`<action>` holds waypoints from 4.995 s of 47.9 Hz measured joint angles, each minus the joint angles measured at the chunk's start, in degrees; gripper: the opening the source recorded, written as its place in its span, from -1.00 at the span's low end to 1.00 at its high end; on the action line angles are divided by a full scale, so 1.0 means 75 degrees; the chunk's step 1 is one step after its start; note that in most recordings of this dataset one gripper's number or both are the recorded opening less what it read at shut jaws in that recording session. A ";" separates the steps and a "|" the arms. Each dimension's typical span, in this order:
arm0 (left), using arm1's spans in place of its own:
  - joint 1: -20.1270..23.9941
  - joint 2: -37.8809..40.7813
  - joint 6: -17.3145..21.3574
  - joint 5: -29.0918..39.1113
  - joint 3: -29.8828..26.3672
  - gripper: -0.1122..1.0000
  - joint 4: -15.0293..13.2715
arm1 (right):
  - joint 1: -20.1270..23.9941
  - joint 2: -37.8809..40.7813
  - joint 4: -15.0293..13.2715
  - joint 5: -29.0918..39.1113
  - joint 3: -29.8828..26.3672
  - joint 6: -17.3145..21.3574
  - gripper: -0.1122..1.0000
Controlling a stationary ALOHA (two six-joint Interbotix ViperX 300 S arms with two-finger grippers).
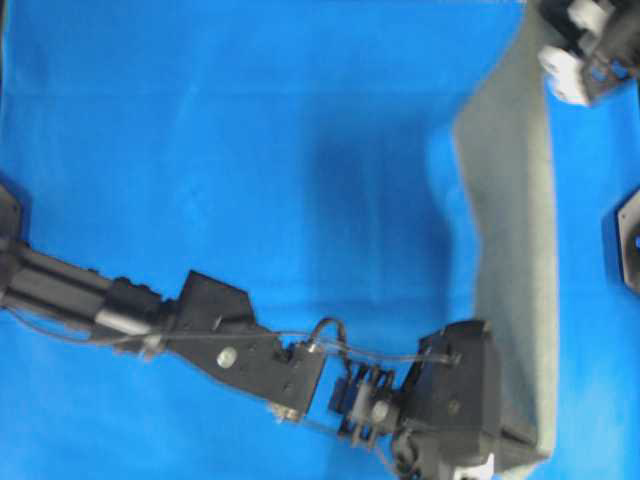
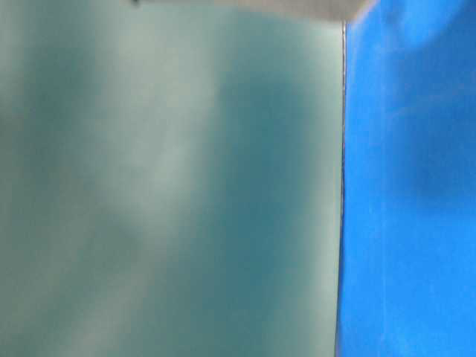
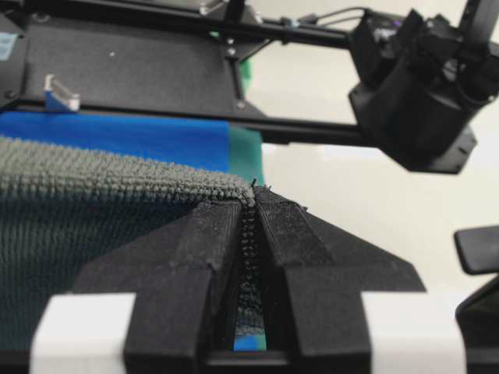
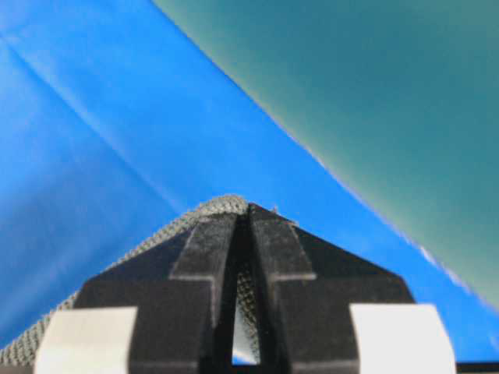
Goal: Fold a large towel.
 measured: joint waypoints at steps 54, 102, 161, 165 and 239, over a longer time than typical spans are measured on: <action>-0.0492 -0.2754 -0.2473 -0.1277 0.6539 -0.56 -0.0059 | -0.0105 0.6352 0.0328 -0.3305 -0.2332 -0.2602 -0.55; 0.0270 -0.6023 -0.1008 0.0445 0.7629 0.69 0.0012 | 0.0820 0.3469 0.0621 -0.3797 -0.0633 -0.2941 0.37; 0.6258 -0.3012 0.2941 -0.1934 0.6656 0.69 0.0023 | -0.1852 0.4418 0.0809 -0.5297 0.1359 -0.1043 0.36; 0.6352 -0.2262 0.2941 -0.1980 0.6352 0.69 0.0023 | -0.1969 0.4840 0.0785 -0.5449 0.1289 -0.1043 0.36; 0.7230 -0.2555 0.3469 -0.1945 0.5895 -0.74 0.0023 | -0.2578 0.4887 -0.0234 -0.4840 -0.0094 -0.1207 -0.69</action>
